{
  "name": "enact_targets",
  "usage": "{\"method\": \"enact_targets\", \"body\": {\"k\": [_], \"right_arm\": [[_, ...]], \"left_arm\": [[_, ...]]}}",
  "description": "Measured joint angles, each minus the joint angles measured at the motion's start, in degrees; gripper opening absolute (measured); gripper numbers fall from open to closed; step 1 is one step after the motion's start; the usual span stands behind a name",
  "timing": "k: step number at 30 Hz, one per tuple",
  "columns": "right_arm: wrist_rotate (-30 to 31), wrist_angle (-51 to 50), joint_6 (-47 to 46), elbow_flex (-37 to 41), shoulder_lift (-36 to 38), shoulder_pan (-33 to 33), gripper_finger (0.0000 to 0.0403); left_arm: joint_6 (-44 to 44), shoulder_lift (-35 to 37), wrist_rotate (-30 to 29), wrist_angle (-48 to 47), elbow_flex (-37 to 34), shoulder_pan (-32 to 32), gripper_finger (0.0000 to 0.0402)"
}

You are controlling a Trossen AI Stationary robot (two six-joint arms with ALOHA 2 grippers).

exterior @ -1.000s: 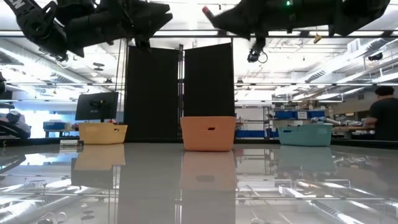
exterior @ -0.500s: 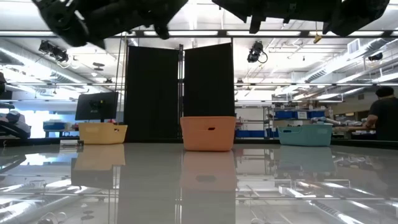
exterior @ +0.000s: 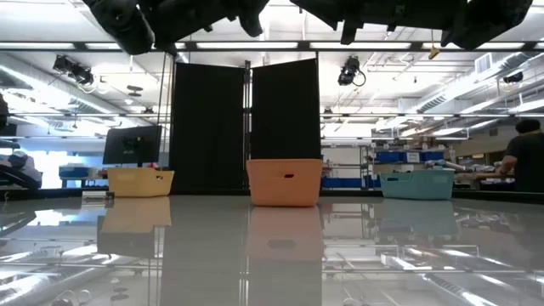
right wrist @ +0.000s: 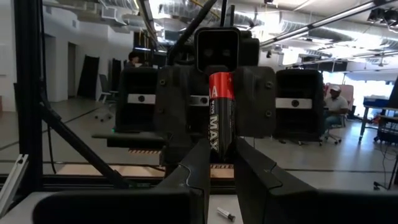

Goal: Sort batteries
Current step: Put the black-red battery into the yellow bin

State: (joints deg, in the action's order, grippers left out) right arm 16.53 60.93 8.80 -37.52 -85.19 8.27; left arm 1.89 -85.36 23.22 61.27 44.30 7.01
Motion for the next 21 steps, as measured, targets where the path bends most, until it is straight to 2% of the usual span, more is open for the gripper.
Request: {"method": "enact_targets", "body": {"k": [8,12,18,21], "right_arm": [[-0.1,0.8,0.4,0.0,0.0,0.1,0.0057],[-0.4,0.8,0.4,0.0,0.0,0.1,0.0057],[-0.7,0.7,0.4,0.0,0.0,0.1,0.0057],[-0.6,0.5,0.1,0.0,0.0,0.2,0.0059]], "left_arm": [[0.0,-1.8,2.3,-0.4,1.6,0.0,0.0153],[-0.4,-1.9,2.2,-0.4,1.6,-0.3,0.0123],[-4.8,-1.9,1.5,-0.6,1.6,-0.3,0.0057],[-6.7,-1.8,1.5,-0.7,1.6,-0.4,0.0053]]}}
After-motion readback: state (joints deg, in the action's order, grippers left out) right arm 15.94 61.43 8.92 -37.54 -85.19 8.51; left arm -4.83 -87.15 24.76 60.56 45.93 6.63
